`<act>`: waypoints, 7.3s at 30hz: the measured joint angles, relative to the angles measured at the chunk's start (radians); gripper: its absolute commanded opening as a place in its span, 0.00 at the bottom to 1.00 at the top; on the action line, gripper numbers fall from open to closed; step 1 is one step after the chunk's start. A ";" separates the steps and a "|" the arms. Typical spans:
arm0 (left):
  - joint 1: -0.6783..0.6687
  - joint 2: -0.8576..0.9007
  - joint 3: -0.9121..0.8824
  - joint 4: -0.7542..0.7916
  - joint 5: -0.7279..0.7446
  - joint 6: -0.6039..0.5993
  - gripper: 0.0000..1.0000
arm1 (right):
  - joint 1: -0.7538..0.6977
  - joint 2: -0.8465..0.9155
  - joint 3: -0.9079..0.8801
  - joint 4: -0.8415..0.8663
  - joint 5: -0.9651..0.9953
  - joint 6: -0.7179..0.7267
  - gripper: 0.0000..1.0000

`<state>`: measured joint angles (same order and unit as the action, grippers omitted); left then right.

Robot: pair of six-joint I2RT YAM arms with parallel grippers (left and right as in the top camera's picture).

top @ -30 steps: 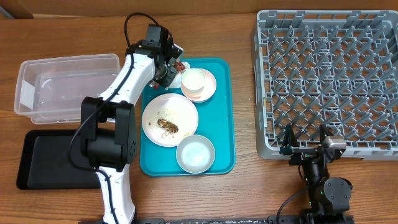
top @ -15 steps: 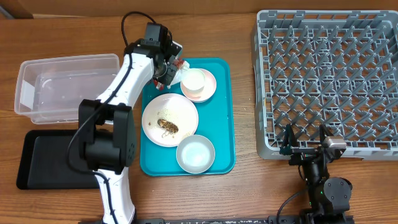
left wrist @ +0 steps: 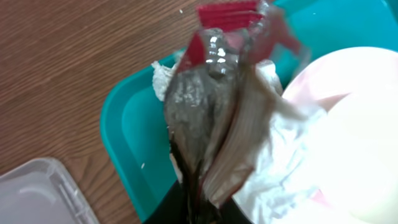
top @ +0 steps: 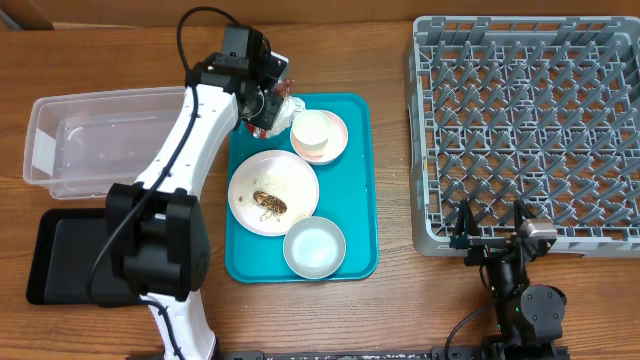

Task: Sort waste into correct bins and load items into the dishwasher
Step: 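Grasp the red-and-silver wrapper with the left gripper and lift, then carry the wrapper left and drop it into the clear bin, then reach the left gripper to the white tissue and grasp it, then lift the tissue and release it into the clear bin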

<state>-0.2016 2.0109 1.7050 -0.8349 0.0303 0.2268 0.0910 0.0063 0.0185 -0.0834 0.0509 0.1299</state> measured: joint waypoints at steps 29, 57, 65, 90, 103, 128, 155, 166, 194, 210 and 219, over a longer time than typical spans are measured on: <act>0.071 -0.153 0.109 -0.115 -0.044 -0.317 0.04 | 0.000 0.000 0.000 0.000 0.000 0.000 1.00; 0.511 -0.146 0.112 -0.249 0.107 -0.873 0.93 | 0.000 0.000 0.000 0.000 0.000 0.000 1.00; 0.395 -0.153 0.111 -0.148 0.521 -0.613 0.91 | 0.000 0.000 0.000 0.000 0.000 0.000 1.00; -0.022 0.058 0.111 0.078 -0.150 -0.653 0.77 | 0.000 0.000 0.000 0.000 0.000 0.000 1.00; -0.021 0.201 0.110 0.100 -0.003 -0.955 0.75 | 0.000 0.000 0.000 0.000 0.000 0.000 1.00; -0.020 0.233 0.109 0.156 -0.121 -1.072 0.33 | 0.000 0.000 0.000 0.000 0.000 0.000 1.00; -0.006 -0.219 0.102 -0.045 -0.209 -1.088 0.04 | 0.000 0.000 0.000 0.000 0.000 0.000 1.00; 0.163 -0.283 0.103 -0.179 -0.238 -1.085 0.04 | 0.000 0.000 0.000 0.000 0.000 0.000 1.00; 0.354 -0.223 0.101 -0.079 0.211 -0.776 0.81 | 0.000 0.000 0.000 0.000 0.000 0.000 1.00; 0.041 0.035 0.101 0.151 -0.018 -0.864 0.68 | 0.000 0.000 0.000 0.000 0.000 0.000 1.00; 0.039 0.180 0.101 0.171 0.008 -0.901 0.63 | 0.000 0.000 0.000 0.000 0.000 0.000 1.00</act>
<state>-0.1627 2.1914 1.8057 -0.6636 0.0383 -0.6743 0.0914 0.0067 0.0185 -0.0834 0.0513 0.1299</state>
